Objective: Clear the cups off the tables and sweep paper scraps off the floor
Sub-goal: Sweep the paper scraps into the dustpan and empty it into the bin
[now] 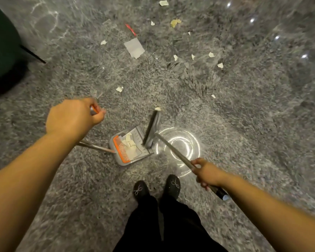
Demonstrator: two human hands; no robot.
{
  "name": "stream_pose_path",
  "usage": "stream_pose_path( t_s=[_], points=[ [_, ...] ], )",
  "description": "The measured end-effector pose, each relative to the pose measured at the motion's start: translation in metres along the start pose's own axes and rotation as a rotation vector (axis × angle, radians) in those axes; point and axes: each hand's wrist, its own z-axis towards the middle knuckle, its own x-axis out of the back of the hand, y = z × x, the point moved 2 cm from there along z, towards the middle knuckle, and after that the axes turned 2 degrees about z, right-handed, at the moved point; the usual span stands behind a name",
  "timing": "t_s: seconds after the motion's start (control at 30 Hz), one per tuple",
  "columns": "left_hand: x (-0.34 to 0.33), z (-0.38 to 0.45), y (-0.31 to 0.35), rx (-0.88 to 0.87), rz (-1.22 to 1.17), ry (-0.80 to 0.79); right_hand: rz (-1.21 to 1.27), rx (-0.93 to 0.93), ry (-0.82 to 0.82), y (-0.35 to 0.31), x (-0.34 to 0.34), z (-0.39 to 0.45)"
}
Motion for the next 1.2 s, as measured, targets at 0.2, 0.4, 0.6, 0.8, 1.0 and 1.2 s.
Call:
stream_pose_path(
  t_s=[0.2,0.4,0.6,0.8,1.0,1.2],
  points=[
    [0.003,-0.003,-0.015,0.010,-0.060,0.010,-0.013,0.046,-0.101,-0.019,-0.043,-0.023],
    [0.009,-0.012,-0.051,0.081,-0.111,0.013,-0.051,0.088,-0.046,-0.046,-0.041,-0.040],
    [0.017,-0.013,-0.096,0.209,-0.205,0.024,0.062,0.100,0.042,-0.085,-0.037,-0.041],
    [0.029,-0.006,-0.143,0.312,-0.215,0.014,0.058,0.159,0.179,-0.137,-0.033,-0.023],
    [0.032,-0.003,-0.195,0.415,-0.169,-0.023,-0.027,0.157,0.229,-0.199,-0.017,0.012],
    [0.028,-0.008,-0.220,0.462,-0.140,-0.023,-0.121,0.130,0.228,-0.250,-0.006,0.051]
  ],
)
